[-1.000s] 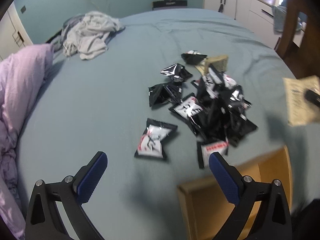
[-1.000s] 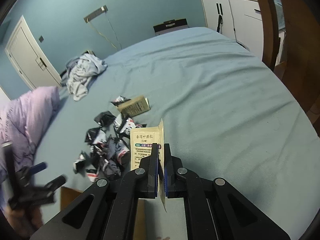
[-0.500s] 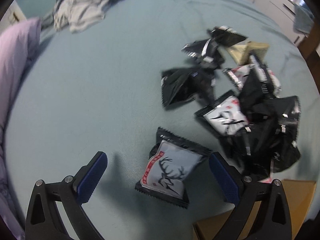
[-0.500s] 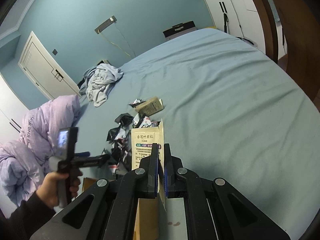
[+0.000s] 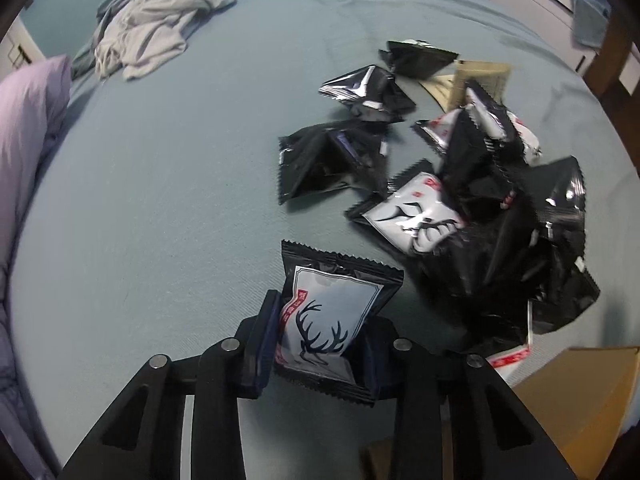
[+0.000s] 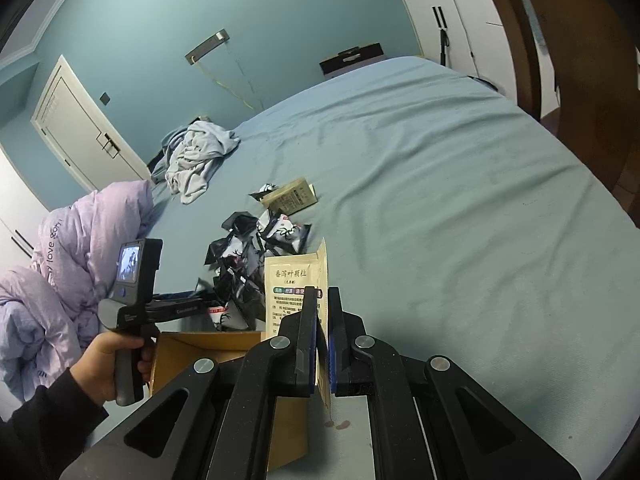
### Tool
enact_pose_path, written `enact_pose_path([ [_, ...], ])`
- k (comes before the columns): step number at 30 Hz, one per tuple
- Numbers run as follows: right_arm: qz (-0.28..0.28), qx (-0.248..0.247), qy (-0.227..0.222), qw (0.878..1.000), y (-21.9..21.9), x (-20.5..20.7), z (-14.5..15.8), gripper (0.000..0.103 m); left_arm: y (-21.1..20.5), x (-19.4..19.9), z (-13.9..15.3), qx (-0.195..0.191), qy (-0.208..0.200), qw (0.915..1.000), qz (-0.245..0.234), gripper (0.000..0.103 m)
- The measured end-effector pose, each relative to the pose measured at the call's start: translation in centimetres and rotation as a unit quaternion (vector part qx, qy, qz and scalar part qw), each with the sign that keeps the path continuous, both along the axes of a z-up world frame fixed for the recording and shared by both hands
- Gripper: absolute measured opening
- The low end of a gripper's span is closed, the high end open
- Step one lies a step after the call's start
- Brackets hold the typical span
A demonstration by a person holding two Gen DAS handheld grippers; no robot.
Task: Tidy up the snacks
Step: 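Grasp a white deer-print snack packet with the left gripper while the right gripper holds the sachet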
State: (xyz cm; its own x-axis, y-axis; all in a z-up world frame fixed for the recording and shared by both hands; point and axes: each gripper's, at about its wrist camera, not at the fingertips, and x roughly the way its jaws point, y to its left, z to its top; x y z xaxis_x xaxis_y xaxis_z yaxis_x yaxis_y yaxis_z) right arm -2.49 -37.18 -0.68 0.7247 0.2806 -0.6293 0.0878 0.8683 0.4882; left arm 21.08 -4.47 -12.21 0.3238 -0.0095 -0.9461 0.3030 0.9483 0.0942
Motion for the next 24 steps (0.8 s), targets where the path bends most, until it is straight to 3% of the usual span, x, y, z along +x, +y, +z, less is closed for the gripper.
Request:
enact_pose_path([
  [3,-0.005,-0.01,0.002,1.0,0.5,-0.9,0.0,0.002,-0.1,-0.7,0.7,0.007,-0.007,0.9999,0.007,0.033],
  [9,-0.008,-0.025,0.002,1.0,1.4,-1.2,0.5,0.002,2.3,-3.7,4.5,-0.017,-0.044,0.9981,0.04,0.032],
  [13,-0.005,-0.033,0.006,0.999,2.1,-0.9,0.5,0.002,3.9,-7.7,7.5,-0.039,-0.073,0.9951,0.054,0.032],
  [20,0.004,-0.051,-0.002,0.999,3.2,-0.7,0.6,0.002,4.3,-11.9,11.2,-0.06,-0.119,0.9909,0.017,0.032],
  [24,0.008,-0.056,0.001,0.998,3.7,-0.7,0.6,0.002,4.1,-14.1,12.5,-0.114,-0.123,0.9858,0.014,0.032],
])
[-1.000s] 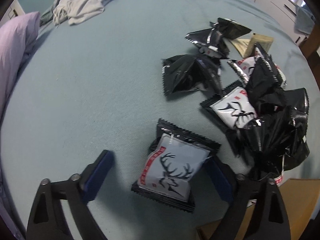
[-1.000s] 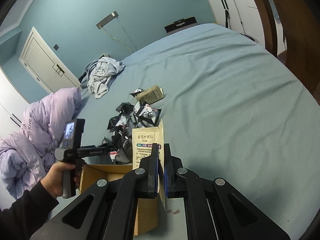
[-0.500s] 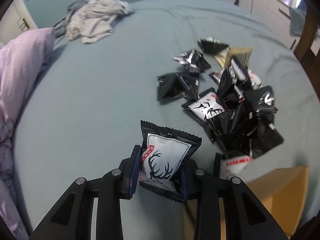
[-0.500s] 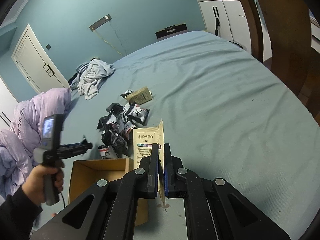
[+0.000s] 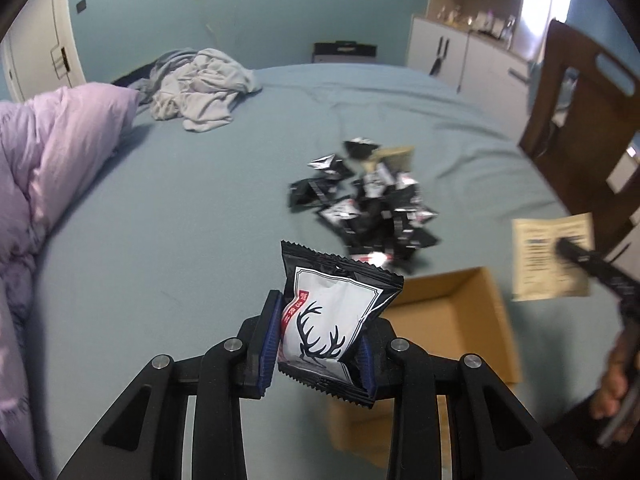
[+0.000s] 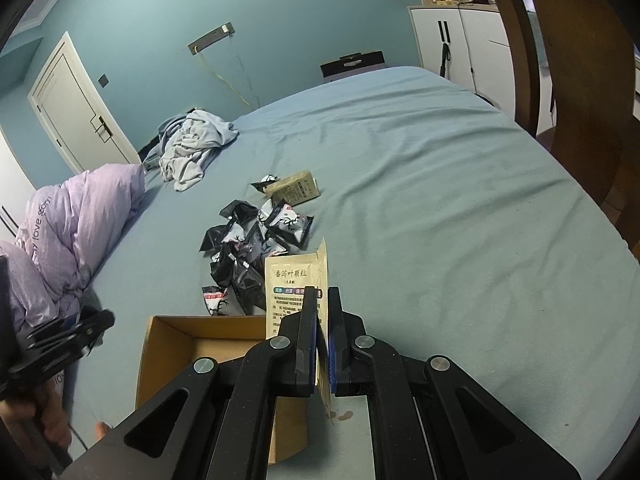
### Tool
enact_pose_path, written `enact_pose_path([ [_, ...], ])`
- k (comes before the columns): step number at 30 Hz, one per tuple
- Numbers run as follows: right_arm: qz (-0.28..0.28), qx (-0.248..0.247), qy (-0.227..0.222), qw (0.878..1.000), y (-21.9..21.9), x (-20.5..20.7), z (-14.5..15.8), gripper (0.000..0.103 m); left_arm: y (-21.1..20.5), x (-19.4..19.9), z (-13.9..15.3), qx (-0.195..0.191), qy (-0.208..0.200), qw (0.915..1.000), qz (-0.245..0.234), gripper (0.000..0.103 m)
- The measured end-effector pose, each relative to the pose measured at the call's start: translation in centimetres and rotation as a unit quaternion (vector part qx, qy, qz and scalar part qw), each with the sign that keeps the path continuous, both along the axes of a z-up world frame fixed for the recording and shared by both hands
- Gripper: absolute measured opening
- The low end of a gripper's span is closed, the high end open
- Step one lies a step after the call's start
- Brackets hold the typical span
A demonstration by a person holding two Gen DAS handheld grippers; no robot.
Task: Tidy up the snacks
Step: 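Grasp a white deer-print snack packet with the left gripper while the right gripper holds the sachet, then lower the white packet into the cardboard box and open the left gripper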
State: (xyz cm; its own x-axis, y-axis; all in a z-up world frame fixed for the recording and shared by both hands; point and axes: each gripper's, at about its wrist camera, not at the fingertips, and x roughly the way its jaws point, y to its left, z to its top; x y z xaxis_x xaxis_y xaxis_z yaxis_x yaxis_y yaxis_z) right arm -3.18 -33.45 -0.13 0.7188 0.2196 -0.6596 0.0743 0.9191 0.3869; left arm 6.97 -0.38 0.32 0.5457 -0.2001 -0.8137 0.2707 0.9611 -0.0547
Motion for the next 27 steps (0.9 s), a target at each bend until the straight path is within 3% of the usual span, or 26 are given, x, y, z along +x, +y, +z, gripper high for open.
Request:
enact_pose_path([
  [6,0.002,-0.003,-0.003,1.0,0.2,0.1,0.2,0.002,-0.3,-1.0,-2.7,-0.046,0.023,0.9987,-0.007,0.032],
  [17,0.022,-0.043,0.007,0.999,2.1,1.3,-0.4,0.002,-3.3,-0.4,-4.8,-0.024,0.015,0.9983,-0.05,0.033],
  [23,0.021,-0.054,0.01,0.998,2.5,1.5,-0.5,0.002,-3.4,0.5,-6.1,-0.039,0.032,0.997,-0.058,0.033],
  [27,0.024,-0.065,0.009,0.998,3.0,1.5,-0.4,0.002,-4.0,0.8,-7.2,-0.029,0.047,0.9964,-0.065,0.033],
])
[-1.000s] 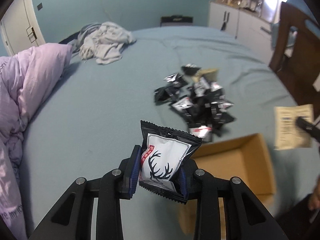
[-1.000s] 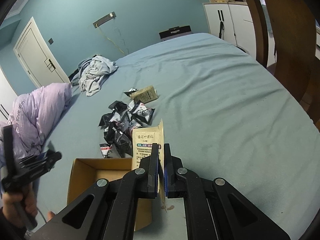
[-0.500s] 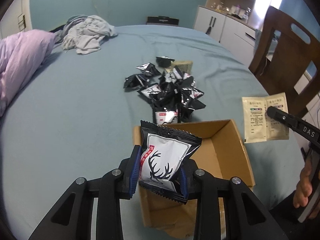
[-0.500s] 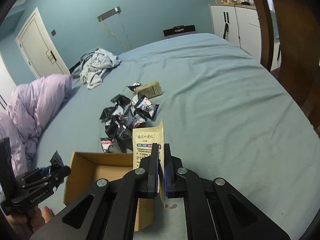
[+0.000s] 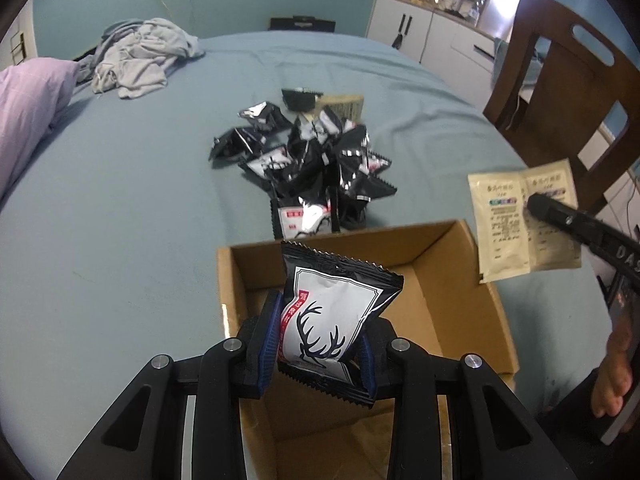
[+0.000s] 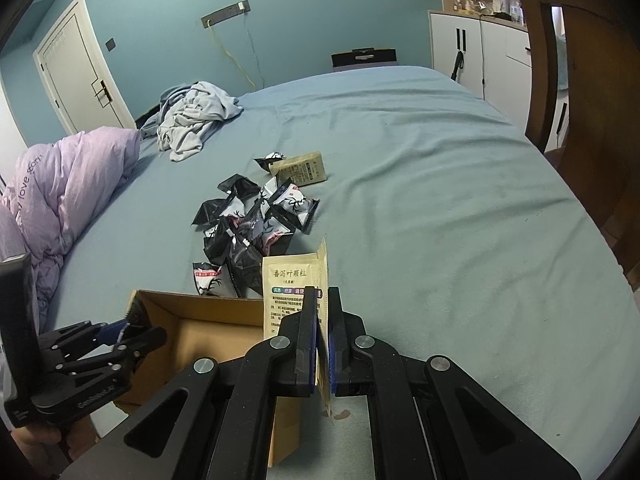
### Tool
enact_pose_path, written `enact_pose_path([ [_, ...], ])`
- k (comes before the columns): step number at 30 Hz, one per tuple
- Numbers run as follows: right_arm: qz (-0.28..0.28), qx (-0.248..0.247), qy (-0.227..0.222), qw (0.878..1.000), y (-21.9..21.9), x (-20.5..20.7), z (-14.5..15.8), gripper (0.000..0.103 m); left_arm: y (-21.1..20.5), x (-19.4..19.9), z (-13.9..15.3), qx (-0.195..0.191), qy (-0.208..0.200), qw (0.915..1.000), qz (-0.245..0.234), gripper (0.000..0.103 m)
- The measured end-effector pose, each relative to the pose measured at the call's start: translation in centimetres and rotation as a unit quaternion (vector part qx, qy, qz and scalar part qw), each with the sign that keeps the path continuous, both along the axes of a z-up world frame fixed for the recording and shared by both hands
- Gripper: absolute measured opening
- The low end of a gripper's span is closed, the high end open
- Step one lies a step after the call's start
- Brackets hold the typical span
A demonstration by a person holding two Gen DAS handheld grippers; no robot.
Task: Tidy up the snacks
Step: 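Lower the white packet into the cardboard box and open the left gripper, then lower the beige sachet into the cardboard box and open the right gripper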
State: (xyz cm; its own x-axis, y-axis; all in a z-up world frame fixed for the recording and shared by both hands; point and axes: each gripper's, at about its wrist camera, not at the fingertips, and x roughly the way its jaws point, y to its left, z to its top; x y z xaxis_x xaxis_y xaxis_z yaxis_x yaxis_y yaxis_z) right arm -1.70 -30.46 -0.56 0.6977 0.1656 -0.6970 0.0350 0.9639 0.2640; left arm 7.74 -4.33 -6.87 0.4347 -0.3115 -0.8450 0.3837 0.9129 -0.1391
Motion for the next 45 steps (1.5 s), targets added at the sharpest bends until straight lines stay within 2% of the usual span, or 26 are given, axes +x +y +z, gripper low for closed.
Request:
enact_pose_path([
  [5,0.007,-0.012,0.002,1.0,0.7,-0.1,0.0,0.002,-0.5,-0.2,-0.7,0.022,-0.003,0.9997,-0.009,0.034],
  [9,0.016,-0.028,0.006,0.999,1.4,0.0,0.0,0.002,-0.5,-0.3,-0.6,0.022,-0.004,0.9996,-0.014,0.037],
  [14,0.022,-0.037,0.001,0.999,1.8,-0.3,0.3,0.002,-0.4,-0.9,0.2,0.011,-0.019,0.9996,-0.017,0.056],
  [15,0.022,-0.037,-0.001,0.999,1.8,-0.5,0.4,0.002,-0.5,-1.0,0.4,0.015,-0.026,0.9995,-0.014,0.066],
  [20,0.031,-0.019,-0.012,0.999,1.7,-1.3,0.9,0.002,1.0,-2.0,2.8,0.017,-0.058,0.9981,0.011,0.082],
  [23,0.048,0.001,-0.029,0.998,1.9,-2.3,1.4,0.002,2.8,-2.5,4.1,0.036,-0.076,0.9959,0.035,0.083],
  [26,0.065,0.027,-0.027,0.997,2.0,-2.5,1.2,0.002,4.6,-3.3,5.3,0.074,-0.099,0.9912,0.048,0.083],
  [30,0.102,0.016,-0.012,0.995,3.2,-2.0,0.3,0.002,6.0,-3.6,5.8,0.103,-0.121,0.9857,0.055,0.084],
  [37,0.156,-0.037,0.032,0.987,6.0,0.1,-1.8,0.002,6.5,-2.7,5.2,0.097,-0.109,0.9861,0.079,0.084],
  [40,0.163,-0.041,0.046,0.985,6.7,1.3,-1.9,0.002,6.6,-2.5,4.9,0.088,-0.106,0.9869,0.085,0.084],
  [45,0.167,-0.049,0.07,0.982,7.7,2.3,-2.7,0.002,6.1,-2.5,4.5,0.1,-0.108,0.9861,0.076,0.084],
])
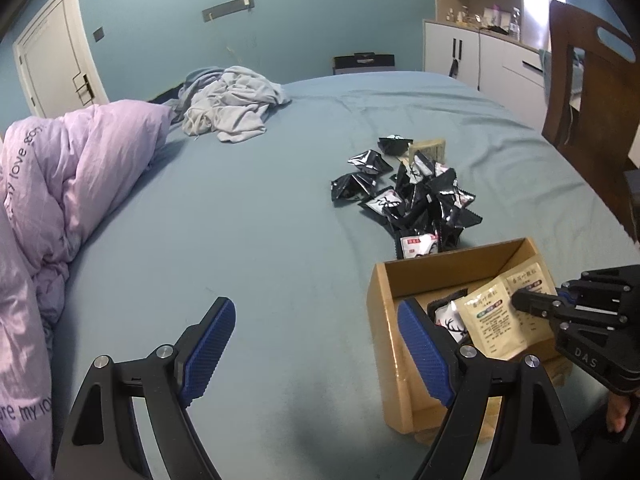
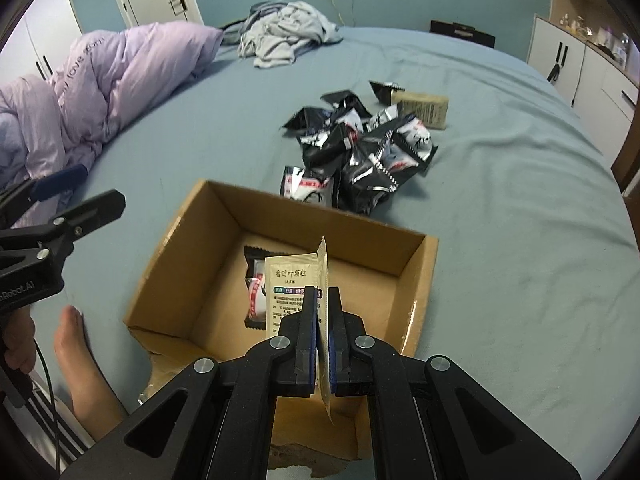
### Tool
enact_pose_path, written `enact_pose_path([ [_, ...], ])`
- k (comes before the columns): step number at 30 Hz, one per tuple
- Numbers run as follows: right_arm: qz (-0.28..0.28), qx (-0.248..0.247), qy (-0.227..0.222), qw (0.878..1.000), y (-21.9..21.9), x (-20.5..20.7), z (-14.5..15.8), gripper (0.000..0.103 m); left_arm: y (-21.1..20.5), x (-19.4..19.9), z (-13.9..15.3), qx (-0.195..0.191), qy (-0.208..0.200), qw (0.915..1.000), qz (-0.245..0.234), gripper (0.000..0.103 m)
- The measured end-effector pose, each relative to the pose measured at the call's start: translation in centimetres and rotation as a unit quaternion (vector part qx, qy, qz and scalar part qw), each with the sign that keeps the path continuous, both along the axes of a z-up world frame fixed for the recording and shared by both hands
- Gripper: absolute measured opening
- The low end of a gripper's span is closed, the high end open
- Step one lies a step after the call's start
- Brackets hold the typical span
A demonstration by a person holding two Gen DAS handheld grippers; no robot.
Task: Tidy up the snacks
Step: 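Lower the beige sachet into the cardboard box and open the right gripper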
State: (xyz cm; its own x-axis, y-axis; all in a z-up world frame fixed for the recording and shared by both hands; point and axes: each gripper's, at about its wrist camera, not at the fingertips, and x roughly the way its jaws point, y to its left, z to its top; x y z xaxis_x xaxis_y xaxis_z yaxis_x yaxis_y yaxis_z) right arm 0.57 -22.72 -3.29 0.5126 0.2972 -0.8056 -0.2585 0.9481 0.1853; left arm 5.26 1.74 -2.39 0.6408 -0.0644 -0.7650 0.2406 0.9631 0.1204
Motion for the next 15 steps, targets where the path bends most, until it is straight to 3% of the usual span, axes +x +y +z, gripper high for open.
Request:
enact_pose_path([
  [7,-0.005,0.032,0.027,0.999,0.1,0.8,-0.7,0.004,-0.6,-0.2,-0.1,0.0,-0.002,1.0,-0.007,0.084],
  [9,-0.007,0.05,0.03,0.998,-0.2,0.9,-0.8,0.012,-0.5,-0.1,-0.2,0.0,0.001,1.0,-0.005,0.084],
  [10,-0.012,0.052,0.029,0.998,-0.4,1.0,-0.8,0.027,-0.4,-0.1,-0.2,0.0,0.002,1.0,-0.003,0.084],
  [11,-0.019,0.05,0.025,0.998,-0.6,0.9,-0.8,0.049,-0.3,-0.1,-0.2,0.0,0.003,1.0,-0.002,0.084],
  [15,-0.048,0.049,-0.023,0.997,-1.7,-0.4,0.7,0.067,0.2,-0.1,-0.1,-0.008,0.002,0.9999,0.007,0.084],
])
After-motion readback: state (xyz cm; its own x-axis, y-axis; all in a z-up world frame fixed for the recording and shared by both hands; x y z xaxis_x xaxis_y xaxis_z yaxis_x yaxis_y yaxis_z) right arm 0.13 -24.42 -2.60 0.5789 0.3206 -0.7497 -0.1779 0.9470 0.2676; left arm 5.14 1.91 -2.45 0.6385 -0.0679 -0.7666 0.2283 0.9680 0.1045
